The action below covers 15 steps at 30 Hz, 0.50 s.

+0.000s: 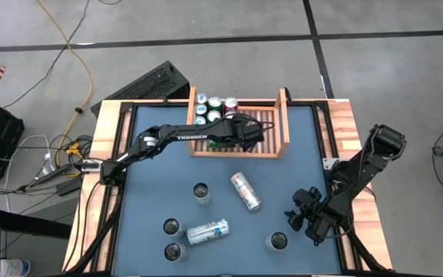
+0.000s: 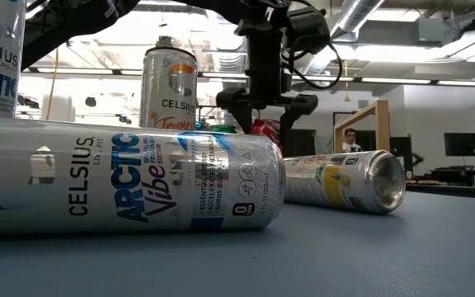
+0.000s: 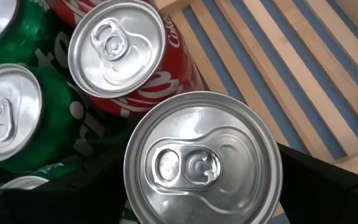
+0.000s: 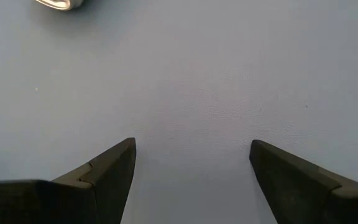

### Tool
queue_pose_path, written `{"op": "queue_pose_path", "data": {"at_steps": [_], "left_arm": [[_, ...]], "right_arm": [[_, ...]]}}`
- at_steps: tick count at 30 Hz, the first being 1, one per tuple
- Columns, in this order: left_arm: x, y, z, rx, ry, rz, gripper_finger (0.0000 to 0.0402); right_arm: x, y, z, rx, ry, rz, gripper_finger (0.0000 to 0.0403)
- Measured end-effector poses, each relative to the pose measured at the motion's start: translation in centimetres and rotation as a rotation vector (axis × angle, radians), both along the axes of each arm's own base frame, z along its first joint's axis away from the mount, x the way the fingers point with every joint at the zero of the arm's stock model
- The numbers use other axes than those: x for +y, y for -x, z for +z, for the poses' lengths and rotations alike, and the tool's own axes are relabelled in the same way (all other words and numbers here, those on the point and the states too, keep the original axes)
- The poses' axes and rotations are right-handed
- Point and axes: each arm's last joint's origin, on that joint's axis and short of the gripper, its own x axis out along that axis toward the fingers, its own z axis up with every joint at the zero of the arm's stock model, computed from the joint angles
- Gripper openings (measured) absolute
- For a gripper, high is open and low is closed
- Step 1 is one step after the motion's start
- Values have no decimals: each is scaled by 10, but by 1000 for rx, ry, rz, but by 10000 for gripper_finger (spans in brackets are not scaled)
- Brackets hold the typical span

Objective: Place canned beverage on shelf
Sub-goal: Put the red soda can on the shelf

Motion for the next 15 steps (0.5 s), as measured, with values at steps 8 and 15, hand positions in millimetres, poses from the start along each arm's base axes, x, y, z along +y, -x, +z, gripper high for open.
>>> {"op": "queue_pose_path", "data": {"at_steps": [8,15], "left_arm": [[0,0,0,38,-10,-52,324],[-1,0,-1,39,12,-56,325]], "right_arm": [[0,0,0,0,0,0,329],[0,0,0,0,0,0,329]]}}
